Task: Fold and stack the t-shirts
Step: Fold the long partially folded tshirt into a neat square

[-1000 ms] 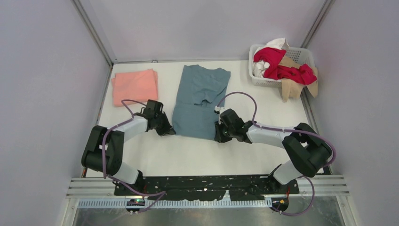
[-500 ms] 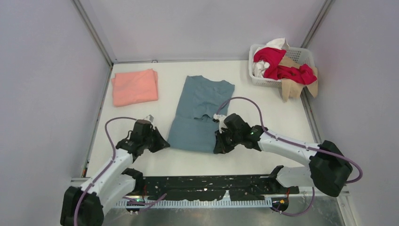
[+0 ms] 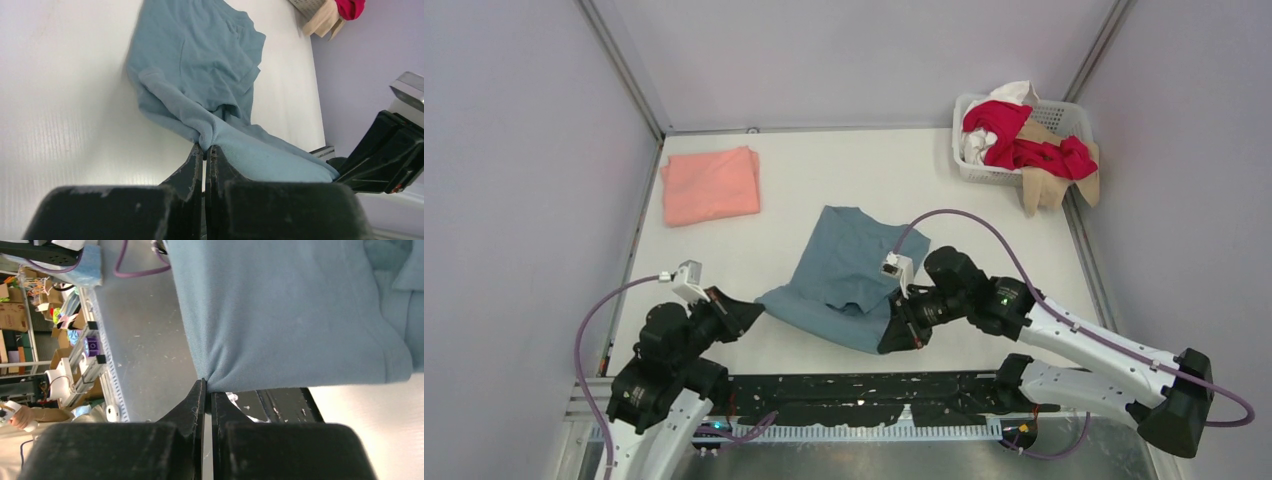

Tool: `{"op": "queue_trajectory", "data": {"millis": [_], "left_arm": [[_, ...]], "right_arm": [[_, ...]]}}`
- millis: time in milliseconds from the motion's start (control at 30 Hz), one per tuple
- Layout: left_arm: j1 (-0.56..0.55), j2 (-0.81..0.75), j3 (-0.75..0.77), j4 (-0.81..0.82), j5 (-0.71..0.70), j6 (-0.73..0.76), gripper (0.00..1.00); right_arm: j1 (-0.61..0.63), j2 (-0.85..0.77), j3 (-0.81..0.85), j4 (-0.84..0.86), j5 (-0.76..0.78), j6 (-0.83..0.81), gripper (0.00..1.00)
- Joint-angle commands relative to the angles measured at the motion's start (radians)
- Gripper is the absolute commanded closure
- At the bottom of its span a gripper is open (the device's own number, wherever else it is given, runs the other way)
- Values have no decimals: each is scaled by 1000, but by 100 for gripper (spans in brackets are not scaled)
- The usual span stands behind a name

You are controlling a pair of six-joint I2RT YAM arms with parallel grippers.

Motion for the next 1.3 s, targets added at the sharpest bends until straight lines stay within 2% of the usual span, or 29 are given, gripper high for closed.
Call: {"op": "queue_trajectory", "data": {"millis": [0, 133, 333, 500, 633, 767, 967, 1267], "left_arm": [[5, 110, 54, 56, -55, 17, 100], [6, 248, 92, 217, -71, 39, 100], [6, 524, 172, 377, -51, 52, 100], [6, 713, 289, 441, -84, 80, 100], [6, 874, 368, 491, -68, 86, 100], [8, 1068, 466, 506, -64, 94, 100], [8, 1324, 641, 507, -50, 115, 100], [10, 1673, 903, 425, 27, 128, 100]], "right_arm": [[-15, -42, 67, -72, -81, 15, 94], [-118, -43, 117, -137, -73, -30, 94], [-299, 8, 139, -146, -111, -101, 94], [-447, 84, 183, -131, -114, -149, 95], [-511, 145, 171, -45, -19, -130, 94], [-585, 236, 137, 102, -79, -71, 94], [-683, 370, 156, 157, -78, -55, 94], [-744, 540, 174, 227, -80, -37, 94]]}}
